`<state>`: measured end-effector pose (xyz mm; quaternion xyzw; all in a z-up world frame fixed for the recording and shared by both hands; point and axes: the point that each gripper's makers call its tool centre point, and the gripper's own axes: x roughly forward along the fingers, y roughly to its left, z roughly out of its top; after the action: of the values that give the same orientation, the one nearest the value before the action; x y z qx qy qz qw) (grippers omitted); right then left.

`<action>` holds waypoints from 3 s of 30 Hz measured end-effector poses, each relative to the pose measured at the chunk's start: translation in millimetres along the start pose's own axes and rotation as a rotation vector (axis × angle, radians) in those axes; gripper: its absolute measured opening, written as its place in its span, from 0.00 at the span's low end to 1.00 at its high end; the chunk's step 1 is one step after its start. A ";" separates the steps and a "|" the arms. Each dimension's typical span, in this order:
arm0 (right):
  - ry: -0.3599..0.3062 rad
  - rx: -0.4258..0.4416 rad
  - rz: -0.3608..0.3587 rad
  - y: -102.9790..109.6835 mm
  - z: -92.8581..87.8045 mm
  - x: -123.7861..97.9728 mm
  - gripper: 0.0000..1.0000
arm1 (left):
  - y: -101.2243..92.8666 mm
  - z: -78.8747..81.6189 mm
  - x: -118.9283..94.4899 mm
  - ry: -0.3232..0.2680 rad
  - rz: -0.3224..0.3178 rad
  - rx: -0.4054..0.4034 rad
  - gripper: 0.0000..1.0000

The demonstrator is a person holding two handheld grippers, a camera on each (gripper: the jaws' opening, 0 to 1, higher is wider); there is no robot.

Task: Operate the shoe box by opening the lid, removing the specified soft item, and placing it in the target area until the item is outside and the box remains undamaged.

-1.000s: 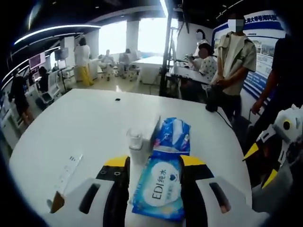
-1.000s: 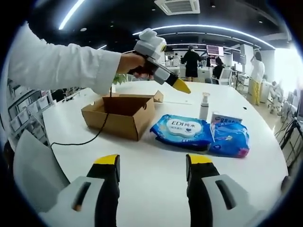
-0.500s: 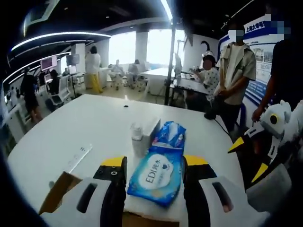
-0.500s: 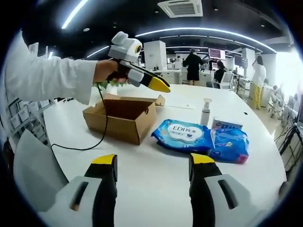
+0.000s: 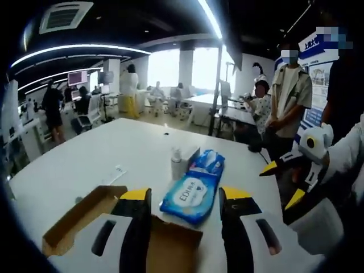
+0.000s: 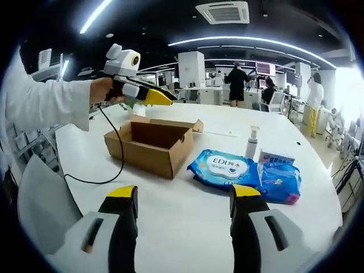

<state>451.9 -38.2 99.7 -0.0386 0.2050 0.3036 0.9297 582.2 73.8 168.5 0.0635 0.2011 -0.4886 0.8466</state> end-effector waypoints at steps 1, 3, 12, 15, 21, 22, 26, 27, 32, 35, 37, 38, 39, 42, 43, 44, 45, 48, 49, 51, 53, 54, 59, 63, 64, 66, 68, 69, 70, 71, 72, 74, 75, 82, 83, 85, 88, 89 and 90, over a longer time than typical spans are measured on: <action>-0.002 0.000 0.002 0.5 0.7 0.3 0.62 | 0.2 -0.1 -4.9 -0.005 0.006 -0.004 0.49; -0.001 -0.004 0.009 1.6 1.7 1.0 0.62 | 1.4 -0.5 -13.4 -0.016 0.023 -0.001 0.49; -0.006 -0.023 0.043 8.9 9.3 8.5 0.62 | 0.5 -21.5 -62.0 -0.036 0.106 -0.053 0.49; -0.009 -0.028 0.053 11.1 11.6 12.3 0.62 | 7.2 -29.7 -79.0 -0.036 0.138 -0.068 0.49; -0.009 -0.042 0.080 19.4 15.6 21.0 0.62 | 15.6 -37.1 -109.3 -0.055 0.191 -0.091 0.49; -0.010 -0.044 0.081 20.0 16.0 21.5 0.62 | 16.8 -38.5 -112.8 -0.057 0.198 -0.093 0.49; -0.015 -0.050 0.095 24.4 20.3 26.7 0.62 | 17.8 -47.1 -126.6 -0.060 0.226 -0.110 0.49; -0.015 -0.051 0.098 25.0 21.0 27.8 0.62 | 14.9 -48.2 -129.0 -0.060 0.232 -0.115 0.49; -0.011 -0.061 0.116 28.6 24.4 36.0 0.62 | 20.4 -62.9 -145.7 -0.071 0.275 -0.151 0.49; -0.008 -0.067 0.128 31.1 26.2 41.2 0.62 | 23.9 -74.6 -154.6 -0.069 0.298 -0.176 0.49; -0.008 -0.069 0.137 32.6 27.8 44.6 0.62 | 24.9 -81.4 -160.3 -0.068 0.315 -0.192 0.49; -0.008 -0.070 0.140 33.3 28.5 46.0 0.62 | 25.4 -84.0 -162.2 -0.067 0.321 -0.197 0.49; -0.008 -0.073 0.145 34.1 29.2 48.4 0.62 | 26.2 -88.2 -165.1 -0.062 0.329 -0.203 0.49; -0.006 -0.076 0.156 36.5 30.8 53.8 0.61 | 29.4 -95.7 -172.3 -0.060 0.354 -0.223 0.48; -0.007 -0.078 0.163 38.0 31.7 55.8 0.61 | 30.4 -97.3 -174.3 -0.062 0.362 -0.228 0.48; -0.007 -0.081 0.165 38.7 32.3 57.1 0.61 | 31.2 -98.9 -176.2 -0.063 0.369 -0.230 0.48; -0.009 -0.082 0.170 39.9 33.4 58.7 0.61 | 32.3 -100.6 -178.0 -0.062 0.376 -0.233 0.48; -0.010 -0.088 0.180 42.0 36.2 62.7 0.62 | 34.1 -108.2 -183.0 -0.051 0.400 -0.241 0.49; -0.010 -0.088 0.182 42.1 37.1 63.5 0.62 | 34.5 -111.0 -184.7 -0.045 0.409 -0.242 0.49; -0.012 -0.090 0.184 41.8 38.5 64.8 0.62 | 35.6 -114.4 -187.8 -0.047 0.422 -0.256 0.49; -0.012 -0.091 0.186 41.4 39.6 66.3 0.61 | 38.7 -118.4 -191.9 -0.051 0.446 -0.265 0.49; -0.012 -0.093 0.188 41.5 40.1 66.9 0.61 | 41.2 -120.6 -194.0 -0.053 0.462 -0.278 0.49; -0.005 -0.098 0.195 42.1 40.6 70.0 0.61 | 59.3 -141.9 -204.6 -0.025 0.571 -0.349 0.47; -0.001 -0.101 0.201 42.6 40.7 72.6 0.61 | 76.6 -161.3 -212.4 0.022 0.658 -0.433 0.43; -0.001 -0.100 0.202 42.8 40.8 73.1 0.61 | 78.4 -163.4 -210.3 0.024 0.645 -0.464 0.39; -0.001 -0.100 0.204 43.1 41.1 74.5 0.61 | 78.6 -168.4 -207.4 0.050 0.631 -0.495 0.32; -0.002 -0.100 0.206 43.5 41.6 75.2 0.61 | 84.2 -174.0 -206.9 0.082 0.654 -0.498 0.30; -0.002 -0.099 0.207 43.5 41.8 76.0 0.61 | 85.9 -178.9 -206.6 0.106 0.661 -0.527 0.30; -0.002 -0.099 0.207 43.4 41.9 76.3 0.61 | 87.3 -180.8 -206.3 0.115 0.665 -0.539 0.29; -0.003 -0.098 0.207 43.2 42.0 76.7 0.61 | 89.6 -183.1 -206.1 0.130 0.671 -0.545 0.28; -0.003 -0.096 0.207 42.9 42.1 77.0 0.60 | 89.8 -185.0 -205.3 0.145 0.667 -0.555 0.28; -0.002 -0.096 0.207 42.5 41.7 77.4 0.60 | 93.2 -189.1 -205.0 0.170 0.676 -0.576 0.28; -0.002 -0.095 0.208 42.2 41.4 77.7 0.60 | 94.8 -190.3 -204.7 0.181 0.676 -0.575 0.27; -0.001 -0.091 0.207 40.5 41.7 79.9 0.60 | 96.2 -201.1 -198.1 0.254 0.655 -0.638 0.26; -0.001 -0.091 0.207 40.4 41.8 80.2 0.60 | 95.5 -201.9 -196.9 0.261 0.651 -0.644 0.26; -0.001 -0.090 0.208 40.3 41.7 80.7 0.60 | 99.1 -207.8 -196.7 0.300 0.662 -0.639 0.25; -0.001 -0.090 0.208 40.5 41.3 81.3 0.59 | 100.7 -209.2 -195.6 0.303 0.658 -0.683 0.22; 0.000 -0.088 0.208 40.4 40.9 81.6 0.59 | 101.6 -209.8 -195.3 0.316 0.658 -0.675 0.21; 0.000 -0.087 0.208 40.2 40.4 81.8 0.59 | 102.4 -210.4 -195.0 0.328 0.657 -0.666 0.21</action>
<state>502.9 47.3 105.6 -0.0574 0.1946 0.4071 0.8906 524.9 346.7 46.2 -0.0744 0.4463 -0.0888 0.8874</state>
